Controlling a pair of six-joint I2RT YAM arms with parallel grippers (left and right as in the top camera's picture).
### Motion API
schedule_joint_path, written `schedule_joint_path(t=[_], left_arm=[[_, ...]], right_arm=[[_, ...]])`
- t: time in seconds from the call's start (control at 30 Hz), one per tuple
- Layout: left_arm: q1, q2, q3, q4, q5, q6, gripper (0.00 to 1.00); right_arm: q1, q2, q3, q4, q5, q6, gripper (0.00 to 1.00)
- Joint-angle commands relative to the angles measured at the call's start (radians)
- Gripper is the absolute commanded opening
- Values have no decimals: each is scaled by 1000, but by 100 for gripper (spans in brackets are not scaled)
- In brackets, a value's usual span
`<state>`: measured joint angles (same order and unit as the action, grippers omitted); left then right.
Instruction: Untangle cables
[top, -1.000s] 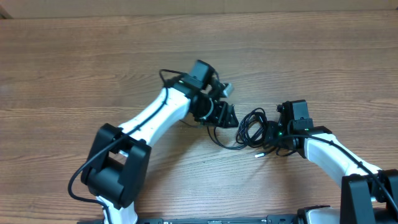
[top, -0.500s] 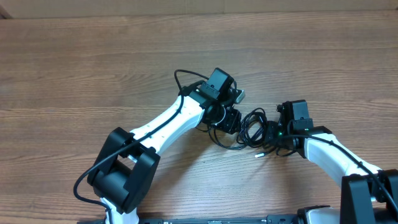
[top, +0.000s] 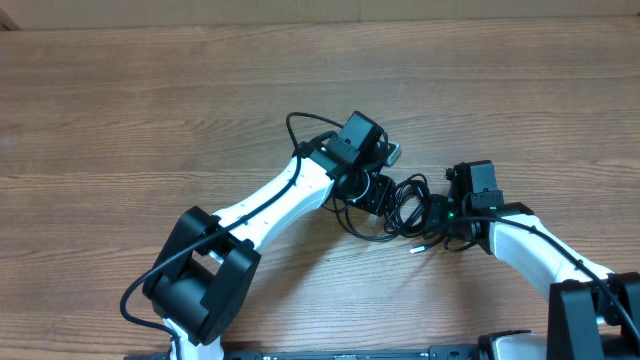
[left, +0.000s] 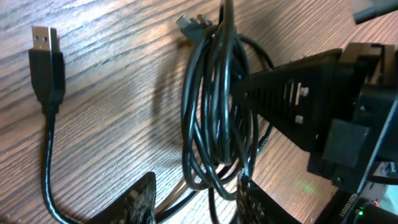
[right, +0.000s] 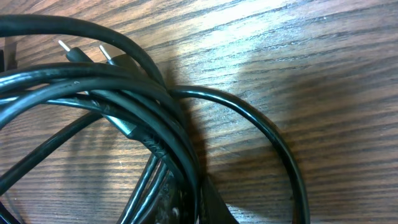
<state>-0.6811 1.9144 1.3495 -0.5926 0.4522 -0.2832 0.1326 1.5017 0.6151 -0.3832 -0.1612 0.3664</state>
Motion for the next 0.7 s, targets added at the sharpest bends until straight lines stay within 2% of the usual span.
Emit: schedule_joint_path(t=[0.0, 0.23, 0.67], left_arm=[[-6, -10, 14, 22, 66, -13, 41], [-7, -10, 14, 103, 145, -58, 42], [-19, -5, 12, 54, 68, -53, 38]], right_arm=[[-7, 14, -14, -19, 82, 8, 4], [-7, 13, -14, -20, 82, 8, 4], [-7, 14, -14, -19, 82, 8, 4]])
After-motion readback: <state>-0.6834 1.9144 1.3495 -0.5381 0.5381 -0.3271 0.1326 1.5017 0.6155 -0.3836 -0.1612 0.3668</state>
